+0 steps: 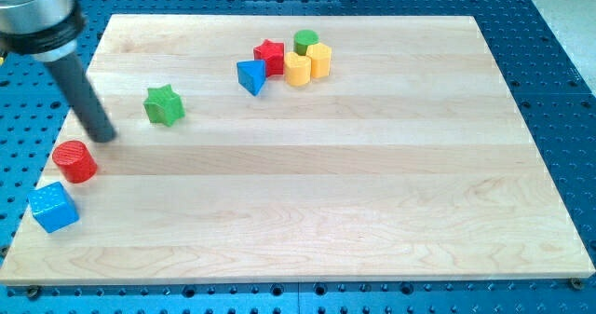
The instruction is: Place the green star to the center left of the board
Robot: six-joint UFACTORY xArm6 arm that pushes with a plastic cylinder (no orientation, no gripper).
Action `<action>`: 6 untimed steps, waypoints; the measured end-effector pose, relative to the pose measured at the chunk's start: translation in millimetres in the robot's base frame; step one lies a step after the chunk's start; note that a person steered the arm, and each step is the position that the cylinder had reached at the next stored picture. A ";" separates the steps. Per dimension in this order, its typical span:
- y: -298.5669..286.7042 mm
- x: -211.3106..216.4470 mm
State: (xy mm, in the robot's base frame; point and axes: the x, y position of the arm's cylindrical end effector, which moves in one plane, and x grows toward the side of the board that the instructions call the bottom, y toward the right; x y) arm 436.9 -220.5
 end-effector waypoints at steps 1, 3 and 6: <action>95.9 -1.6; 76.3 -49.1; 50.8 -78.7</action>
State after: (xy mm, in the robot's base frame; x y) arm 358.2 -169.7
